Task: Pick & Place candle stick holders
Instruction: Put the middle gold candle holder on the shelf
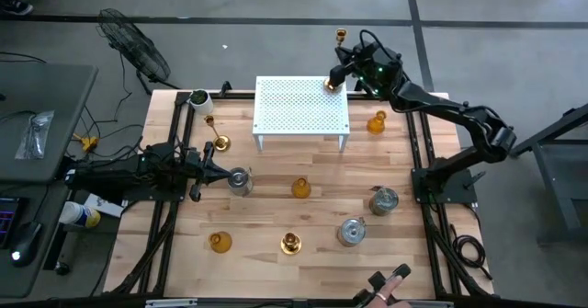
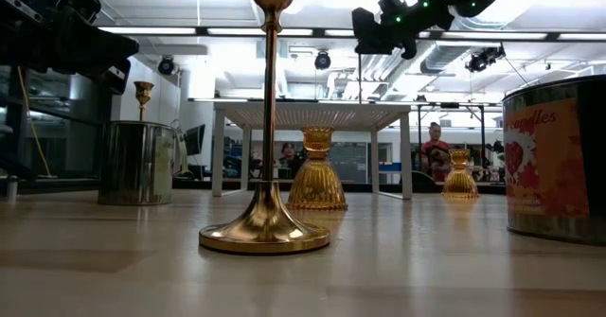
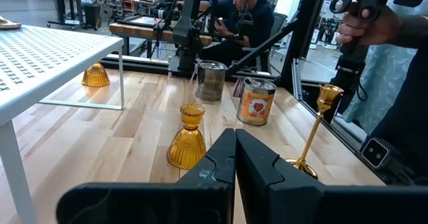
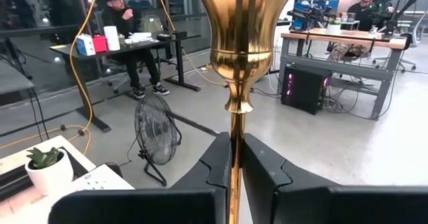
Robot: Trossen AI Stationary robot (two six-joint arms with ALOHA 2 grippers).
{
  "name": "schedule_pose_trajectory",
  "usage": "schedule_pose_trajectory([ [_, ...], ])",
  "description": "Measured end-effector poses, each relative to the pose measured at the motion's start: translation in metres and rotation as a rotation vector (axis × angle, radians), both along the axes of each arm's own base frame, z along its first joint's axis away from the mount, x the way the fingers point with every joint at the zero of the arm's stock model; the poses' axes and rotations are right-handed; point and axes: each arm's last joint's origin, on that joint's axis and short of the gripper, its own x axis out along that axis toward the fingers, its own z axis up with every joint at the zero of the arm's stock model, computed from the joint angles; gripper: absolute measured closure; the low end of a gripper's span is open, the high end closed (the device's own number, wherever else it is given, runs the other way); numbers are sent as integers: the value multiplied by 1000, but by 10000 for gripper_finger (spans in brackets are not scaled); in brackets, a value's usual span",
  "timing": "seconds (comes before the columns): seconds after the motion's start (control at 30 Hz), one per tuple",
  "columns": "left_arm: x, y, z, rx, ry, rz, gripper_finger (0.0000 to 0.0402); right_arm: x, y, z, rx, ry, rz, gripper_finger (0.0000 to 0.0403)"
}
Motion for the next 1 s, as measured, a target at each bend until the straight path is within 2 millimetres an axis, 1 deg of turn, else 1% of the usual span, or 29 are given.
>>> schedule_pose_trajectory([
  [0.8, 0, 0, 0, 0, 0, 0, 402, 0, 0, -1, 4, 7, -3, 387],
  [1.0, 0, 0, 0, 0, 0, 0, 402, 0, 0, -1, 4, 13, -4, 366],
])
